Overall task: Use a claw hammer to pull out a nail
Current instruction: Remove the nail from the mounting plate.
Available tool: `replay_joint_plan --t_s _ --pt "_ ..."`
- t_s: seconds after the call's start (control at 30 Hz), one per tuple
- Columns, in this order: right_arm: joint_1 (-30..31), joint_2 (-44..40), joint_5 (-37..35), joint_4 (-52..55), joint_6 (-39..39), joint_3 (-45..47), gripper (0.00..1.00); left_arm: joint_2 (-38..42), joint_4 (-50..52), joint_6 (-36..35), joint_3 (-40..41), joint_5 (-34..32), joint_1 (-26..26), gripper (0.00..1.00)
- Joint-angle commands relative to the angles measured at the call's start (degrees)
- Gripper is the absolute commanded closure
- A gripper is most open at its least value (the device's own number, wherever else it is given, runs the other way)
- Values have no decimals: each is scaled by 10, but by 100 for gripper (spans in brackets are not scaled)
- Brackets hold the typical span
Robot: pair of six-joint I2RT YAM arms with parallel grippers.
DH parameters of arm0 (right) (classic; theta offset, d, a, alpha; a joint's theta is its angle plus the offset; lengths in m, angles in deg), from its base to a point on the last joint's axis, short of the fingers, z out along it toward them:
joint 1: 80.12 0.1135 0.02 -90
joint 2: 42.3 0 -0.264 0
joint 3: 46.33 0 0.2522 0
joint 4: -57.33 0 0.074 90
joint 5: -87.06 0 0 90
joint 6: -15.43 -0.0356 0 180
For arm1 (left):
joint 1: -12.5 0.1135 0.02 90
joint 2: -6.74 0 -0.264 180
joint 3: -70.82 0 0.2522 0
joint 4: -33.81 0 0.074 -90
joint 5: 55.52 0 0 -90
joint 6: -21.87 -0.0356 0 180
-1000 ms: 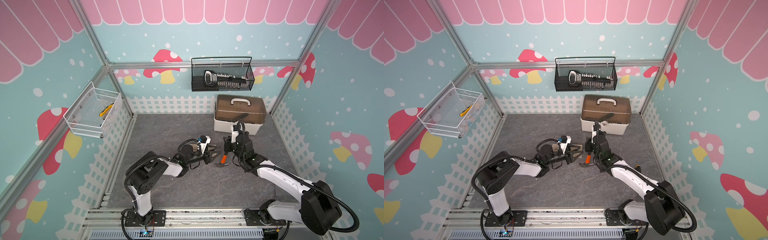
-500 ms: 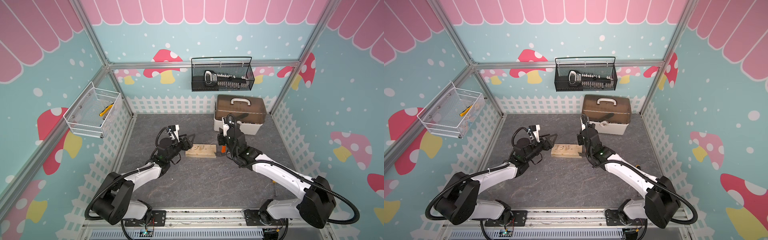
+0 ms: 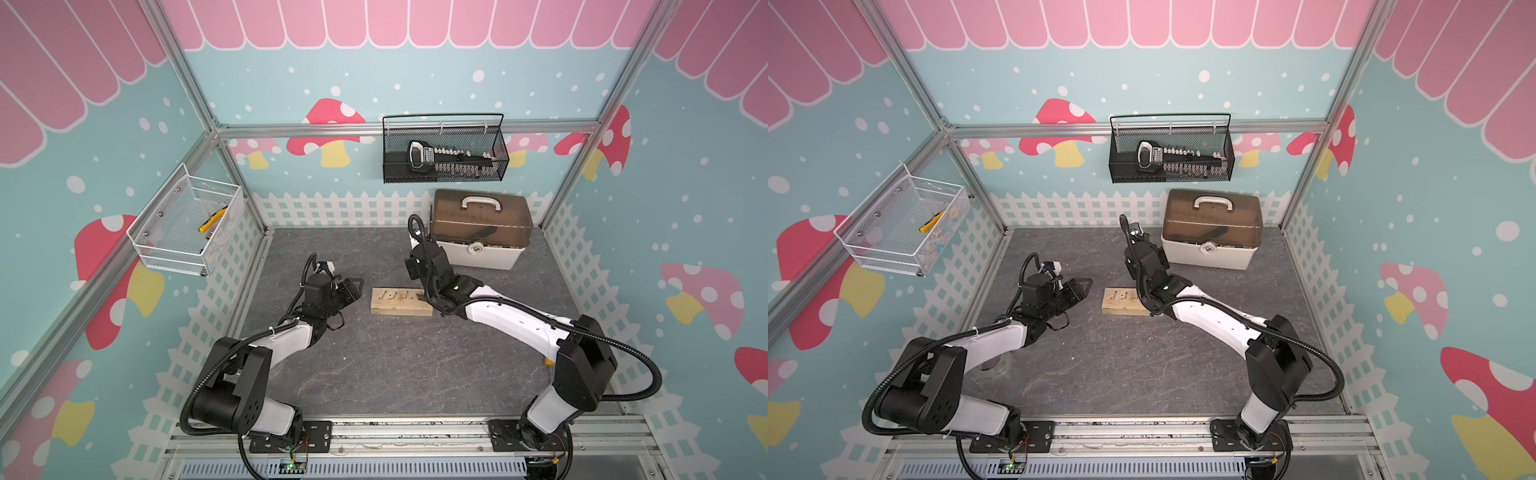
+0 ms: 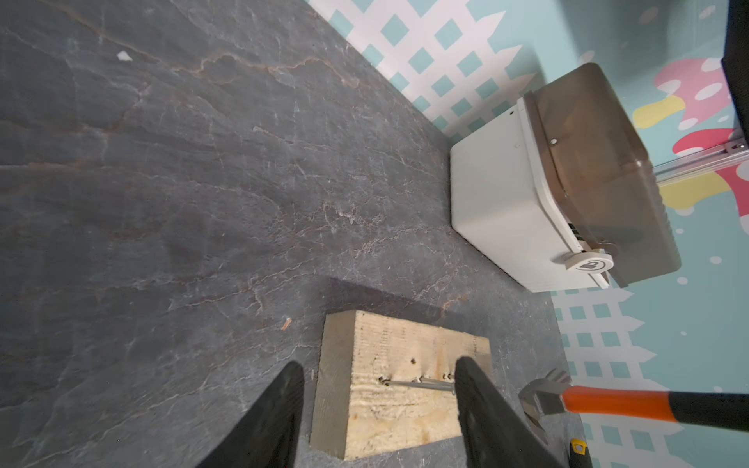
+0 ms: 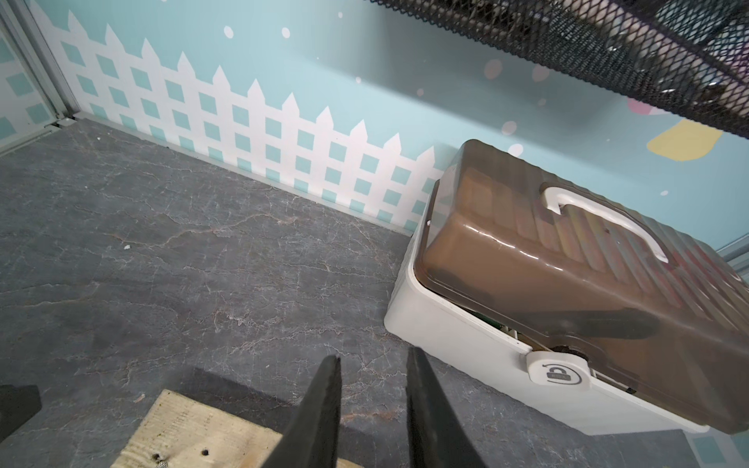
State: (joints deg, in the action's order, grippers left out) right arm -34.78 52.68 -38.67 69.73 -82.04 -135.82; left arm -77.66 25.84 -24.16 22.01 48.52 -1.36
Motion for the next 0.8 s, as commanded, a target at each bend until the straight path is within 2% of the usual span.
replay_joint_plan --t_s 0.0,0.2,0.47,0.77 --pt "16 9 -39 -15 24 -41 100 -29 20 14 -14 29 4 44" --pt "30 48 -70 -5 33 -73 100 -71 4 12 -33 68 4 50" --pt "42 96 -115 9 36 -115 100 -97 17 -5 -52 83 3 51" --pt "52 126 -109 1 39 -137 100 -123 28 -15 -73 93 -1 52"
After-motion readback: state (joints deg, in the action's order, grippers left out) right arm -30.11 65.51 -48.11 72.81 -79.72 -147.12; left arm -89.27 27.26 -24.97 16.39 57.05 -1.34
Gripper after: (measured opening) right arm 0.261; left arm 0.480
